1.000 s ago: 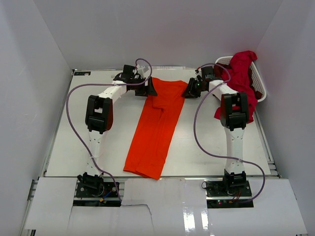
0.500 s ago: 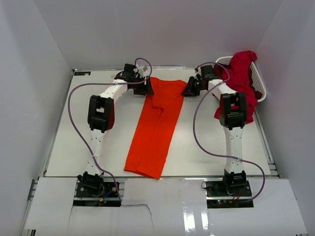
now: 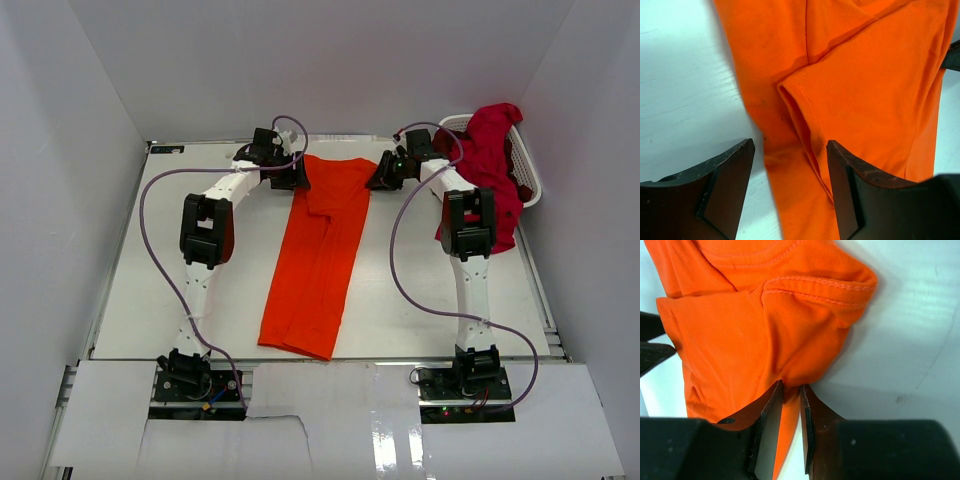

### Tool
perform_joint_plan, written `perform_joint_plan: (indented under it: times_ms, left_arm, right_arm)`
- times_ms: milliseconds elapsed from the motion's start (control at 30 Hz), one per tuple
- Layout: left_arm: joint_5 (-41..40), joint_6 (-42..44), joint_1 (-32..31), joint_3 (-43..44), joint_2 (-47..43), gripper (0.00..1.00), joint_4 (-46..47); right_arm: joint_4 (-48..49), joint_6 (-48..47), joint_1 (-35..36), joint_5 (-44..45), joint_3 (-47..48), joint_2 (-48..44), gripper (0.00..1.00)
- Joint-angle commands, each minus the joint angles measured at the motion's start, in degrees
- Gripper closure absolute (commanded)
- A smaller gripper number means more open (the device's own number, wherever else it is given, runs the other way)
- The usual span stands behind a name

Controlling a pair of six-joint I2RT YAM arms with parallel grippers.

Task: Fold and stack the t-shirts
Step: Rotate the tshirt 90 degrees

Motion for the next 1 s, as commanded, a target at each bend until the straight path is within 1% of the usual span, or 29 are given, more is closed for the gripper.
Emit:
perform_joint_plan:
  times_ms: [0,133,400,533,567,733,900,967]
  left_arm:
    - [-5.4,-0.9,0.2,1.3,1.7,0.30,-1.2]
    - [-7.9,-2.1,0.2,1.9,2.5,0.32,-1.2]
    - [-11.4,-6.1,1.8,3.0,4.3,0.32,-2.6]
    - [-12.3,-6.4,2.4,3.0,4.5,0.32,-3.8]
    - [-13.4,-6.5,2.5,2.6,4.4,0.31,-4.4]
    - [-15.1,-8.2,3.4,0.1,3.1,0.31,-4.5]
    - [-16.5,-10.2,4.9,-3.0,1.0,0.31,-3.7]
    - [-16.7,-11.1,5.5,-4.3,-0.7,0.30,-2.4]
  right_arm:
    - [0.0,0.7,0.1,0.9,4.5,3.1,0.73]
    - [0.6,1.5,-0.2,0.1,8.1,5.6,0.74]
    - [9.9,5.3,-0.4,-3.0,7.9,7.8,0.73]
    - [15.1,9.4,-0.4,-5.7,7.8,9.4,0.73]
    - [17.0,11.0,-0.1,-6.9,7.9,10.0,0.73]
    - [19.7,13.1,0.7,-7.7,8.1,10.8,0.71]
    - [20.0,13.6,1.7,-8.6,9.9,12.0,0.71]
    - [20.0,13.8,1.7,-8.6,9.8,11.8,0.68]
